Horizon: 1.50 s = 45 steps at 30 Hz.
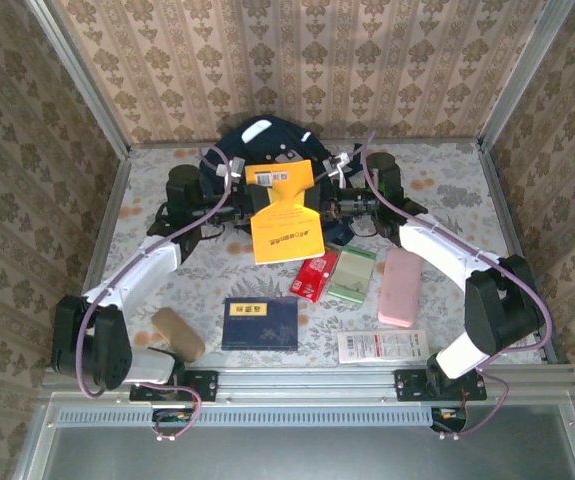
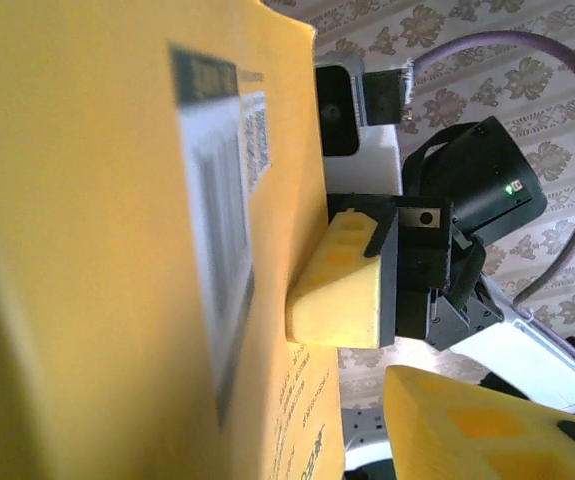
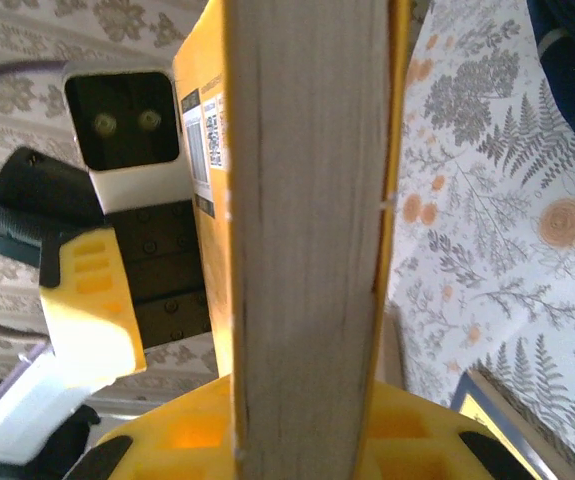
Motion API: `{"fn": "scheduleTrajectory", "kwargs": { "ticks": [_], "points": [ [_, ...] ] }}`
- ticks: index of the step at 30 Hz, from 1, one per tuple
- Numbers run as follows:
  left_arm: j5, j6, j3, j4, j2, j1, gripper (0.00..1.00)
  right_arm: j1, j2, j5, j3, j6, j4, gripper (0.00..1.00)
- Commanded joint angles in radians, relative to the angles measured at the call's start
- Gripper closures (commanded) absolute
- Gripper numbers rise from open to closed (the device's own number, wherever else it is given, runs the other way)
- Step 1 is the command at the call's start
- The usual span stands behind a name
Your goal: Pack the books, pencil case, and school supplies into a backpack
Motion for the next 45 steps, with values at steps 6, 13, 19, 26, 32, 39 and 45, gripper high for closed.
{"fn": "scheduleTrajectory", "kwargs": {
  "ticks": [6,13,19,26,32,39,45],
  "points": [
    [0.053,-0.017,0.006,0.221,0.011,-0.023,0.98,-0.017,-0.026,-0.013,-0.024,-0.008,-0.016,1.0],
    [-0.147,-0.083,-0.006,0.239,-0.045,0.005,1.0,-0.018,-0.023,0.05,-0.163,0.335,0.441,0.63],
    [-0.305,-0.176,-0.039,0.302,-0.057,0.022,1.0,-0.005,-0.019,0.202,-0.287,0.533,0.794,0.55],
    [-0.444,-0.216,-0.032,0.368,-0.031,0.006,1.0,0.048,0.009,0.39,-0.364,0.642,1.039,0.52],
    [-0.505,-0.217,0.001,0.376,-0.004,-0.022,1.0,0.106,0.018,0.512,-0.338,0.62,1.079,0.49],
    [-0.578,-0.209,0.0,0.372,0.015,-0.068,1.0,0.172,-0.001,0.694,-0.306,0.538,0.992,0.6],
    [-0.598,-0.199,0.008,0.324,0.014,-0.071,1.0,0.179,-0.06,0.782,-0.354,0.478,0.882,0.93]
  ]
}}
